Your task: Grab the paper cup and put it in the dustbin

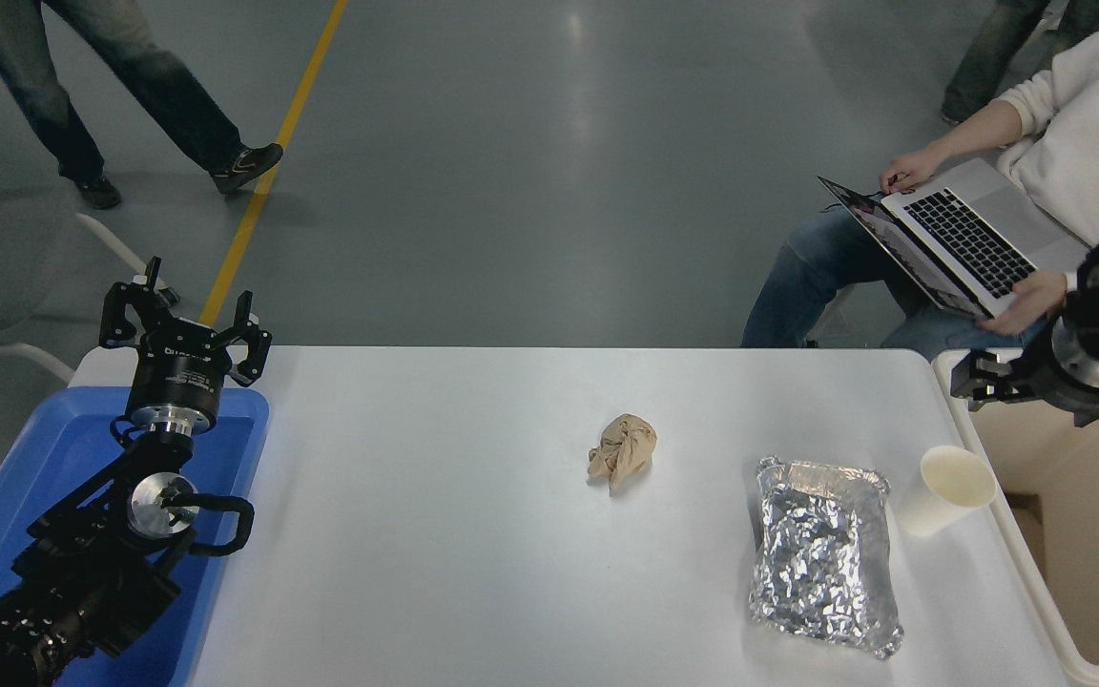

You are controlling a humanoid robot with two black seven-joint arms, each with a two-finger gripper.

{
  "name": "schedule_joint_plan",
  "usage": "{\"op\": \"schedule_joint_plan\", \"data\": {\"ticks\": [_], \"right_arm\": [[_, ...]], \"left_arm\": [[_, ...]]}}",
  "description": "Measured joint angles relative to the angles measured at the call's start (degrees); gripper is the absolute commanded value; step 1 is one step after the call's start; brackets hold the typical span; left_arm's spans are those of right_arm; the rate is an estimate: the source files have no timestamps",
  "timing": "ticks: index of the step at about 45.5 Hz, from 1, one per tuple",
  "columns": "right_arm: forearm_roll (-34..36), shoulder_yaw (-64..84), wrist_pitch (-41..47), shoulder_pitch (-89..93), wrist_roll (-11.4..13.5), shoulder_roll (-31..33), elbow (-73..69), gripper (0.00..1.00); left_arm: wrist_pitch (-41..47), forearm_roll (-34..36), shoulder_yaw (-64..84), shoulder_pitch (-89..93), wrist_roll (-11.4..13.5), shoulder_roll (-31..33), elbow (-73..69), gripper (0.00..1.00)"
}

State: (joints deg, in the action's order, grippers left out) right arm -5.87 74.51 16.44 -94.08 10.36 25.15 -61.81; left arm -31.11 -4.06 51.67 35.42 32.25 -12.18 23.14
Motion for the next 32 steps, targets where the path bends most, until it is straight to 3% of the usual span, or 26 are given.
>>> {"op": "schedule_joint_plan", "data": {"ticks": [32], "right_arm": [[7.0, -6.0, -2.5, 10.9, 0.3, 1.4, 6.9, 0.95]], "left_arm": [[0.0, 0.0, 0.0, 0.0, 0.0, 0.0, 0.0, 0.99]]}}
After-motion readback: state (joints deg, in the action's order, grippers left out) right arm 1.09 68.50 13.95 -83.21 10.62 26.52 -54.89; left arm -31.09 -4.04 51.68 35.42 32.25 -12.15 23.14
